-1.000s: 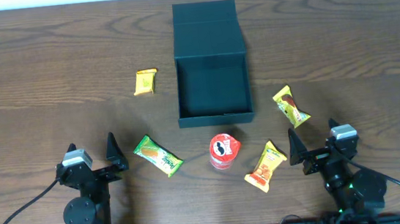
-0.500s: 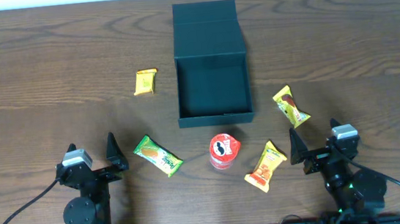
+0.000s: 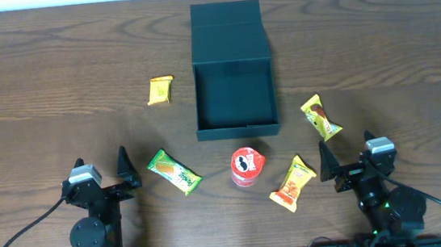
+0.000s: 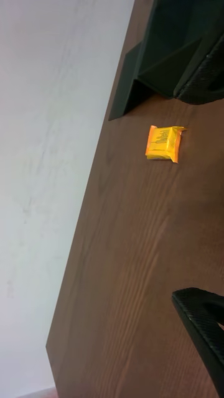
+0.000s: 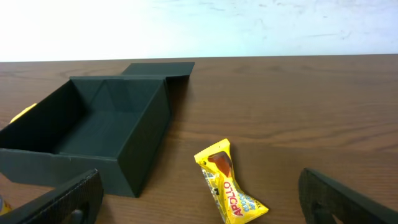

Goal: Pack container

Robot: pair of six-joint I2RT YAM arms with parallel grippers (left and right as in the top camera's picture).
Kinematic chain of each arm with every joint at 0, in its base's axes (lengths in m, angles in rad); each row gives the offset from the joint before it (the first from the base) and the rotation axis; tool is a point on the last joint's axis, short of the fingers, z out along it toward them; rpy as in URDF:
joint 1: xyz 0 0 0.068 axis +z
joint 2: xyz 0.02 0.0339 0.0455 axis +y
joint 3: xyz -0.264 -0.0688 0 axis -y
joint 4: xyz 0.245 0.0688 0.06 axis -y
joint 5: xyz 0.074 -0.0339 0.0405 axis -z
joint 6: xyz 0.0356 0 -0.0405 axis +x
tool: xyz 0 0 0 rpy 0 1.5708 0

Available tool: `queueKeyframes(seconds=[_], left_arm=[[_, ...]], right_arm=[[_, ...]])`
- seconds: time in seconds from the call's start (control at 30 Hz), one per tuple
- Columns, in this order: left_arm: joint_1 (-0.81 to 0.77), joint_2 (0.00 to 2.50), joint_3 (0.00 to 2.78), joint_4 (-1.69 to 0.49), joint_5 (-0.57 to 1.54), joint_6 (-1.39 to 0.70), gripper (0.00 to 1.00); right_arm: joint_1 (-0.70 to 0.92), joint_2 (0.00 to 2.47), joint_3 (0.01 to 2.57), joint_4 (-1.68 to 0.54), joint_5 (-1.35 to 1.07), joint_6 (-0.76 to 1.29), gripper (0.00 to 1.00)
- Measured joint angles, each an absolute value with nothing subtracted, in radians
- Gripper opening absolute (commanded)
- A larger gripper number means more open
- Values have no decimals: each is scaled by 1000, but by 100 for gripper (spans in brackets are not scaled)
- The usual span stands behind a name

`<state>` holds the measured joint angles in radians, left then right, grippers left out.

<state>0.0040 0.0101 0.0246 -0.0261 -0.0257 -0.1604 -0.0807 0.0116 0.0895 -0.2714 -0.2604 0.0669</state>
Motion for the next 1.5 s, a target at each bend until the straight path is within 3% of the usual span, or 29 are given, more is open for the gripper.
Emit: queueKeyframes(seconds=[0.47, 0.7, 0.83, 1.03, 1.27, 1.5], left_arm=[[3, 13, 61, 61, 96, -157, 95], [3, 280, 517, -14, 89, -68, 95], [4, 636, 903, -280, 90, -45, 95], [3, 978, 1147, -627, 217, -43, 96], [3, 1010, 1152, -862, 356, -44, 95], [3, 1110, 1159, -1039, 372, -7, 95]], right_arm=[[-81, 13, 143, -150, -251, 111, 99], [-81, 198, 532, -211, -129, 32, 99], [-80, 490, 848, -477, -100, 10, 99], [-80, 825, 1015, -763, -118, 19, 99], [-80, 941, 1016, -921, -318, 35, 99], [-20, 1129, 1017, -1068, -265, -35, 99]])
